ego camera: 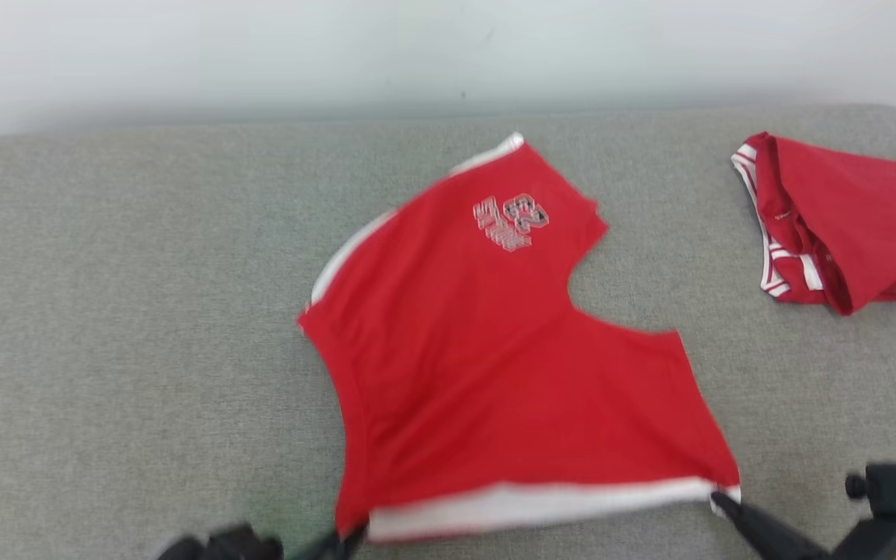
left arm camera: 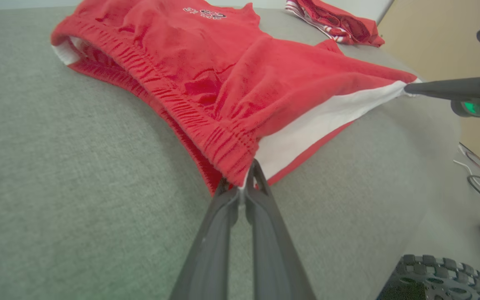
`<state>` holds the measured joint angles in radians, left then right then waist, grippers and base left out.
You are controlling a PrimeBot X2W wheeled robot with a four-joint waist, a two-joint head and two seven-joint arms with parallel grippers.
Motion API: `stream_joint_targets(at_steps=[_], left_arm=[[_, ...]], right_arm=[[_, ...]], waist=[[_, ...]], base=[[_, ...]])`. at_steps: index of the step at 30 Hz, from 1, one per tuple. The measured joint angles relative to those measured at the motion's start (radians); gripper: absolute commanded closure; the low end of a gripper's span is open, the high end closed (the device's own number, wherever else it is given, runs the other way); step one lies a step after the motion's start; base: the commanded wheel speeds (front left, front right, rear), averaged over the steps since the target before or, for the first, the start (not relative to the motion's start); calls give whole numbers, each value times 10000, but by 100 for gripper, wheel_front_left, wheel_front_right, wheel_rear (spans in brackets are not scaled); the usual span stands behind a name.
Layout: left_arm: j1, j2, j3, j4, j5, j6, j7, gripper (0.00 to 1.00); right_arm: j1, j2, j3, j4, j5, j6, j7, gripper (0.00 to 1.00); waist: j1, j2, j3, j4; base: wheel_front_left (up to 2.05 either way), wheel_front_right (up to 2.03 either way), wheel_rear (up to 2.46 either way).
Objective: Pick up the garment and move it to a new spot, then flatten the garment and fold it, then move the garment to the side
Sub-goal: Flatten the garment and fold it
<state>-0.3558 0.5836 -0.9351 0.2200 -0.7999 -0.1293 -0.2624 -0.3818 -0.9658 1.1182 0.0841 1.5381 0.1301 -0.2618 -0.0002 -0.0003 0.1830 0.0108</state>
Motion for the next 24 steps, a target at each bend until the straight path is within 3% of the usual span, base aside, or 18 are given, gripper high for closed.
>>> stream_joint_targets(at_steps=[3,12,24], left_arm=[[607,46,-272,242,583,-21,0,100],[1777,311,709,228,1574,-23,0,100],[2124,121,1369,58,1941,-25,0,100]], right_arm=[[816,19,-209,-15,-73,0,2,100],[2607,299,-596,-364,-242,0,-17,100],[2837,470,-1269,-497,-232,0,-17,100]], waist=[[0,1,-178,76],[1,2,-412,244],[2,3,-354,467]], base=[[0,0,0],[0,0,0],[0,0,0]])
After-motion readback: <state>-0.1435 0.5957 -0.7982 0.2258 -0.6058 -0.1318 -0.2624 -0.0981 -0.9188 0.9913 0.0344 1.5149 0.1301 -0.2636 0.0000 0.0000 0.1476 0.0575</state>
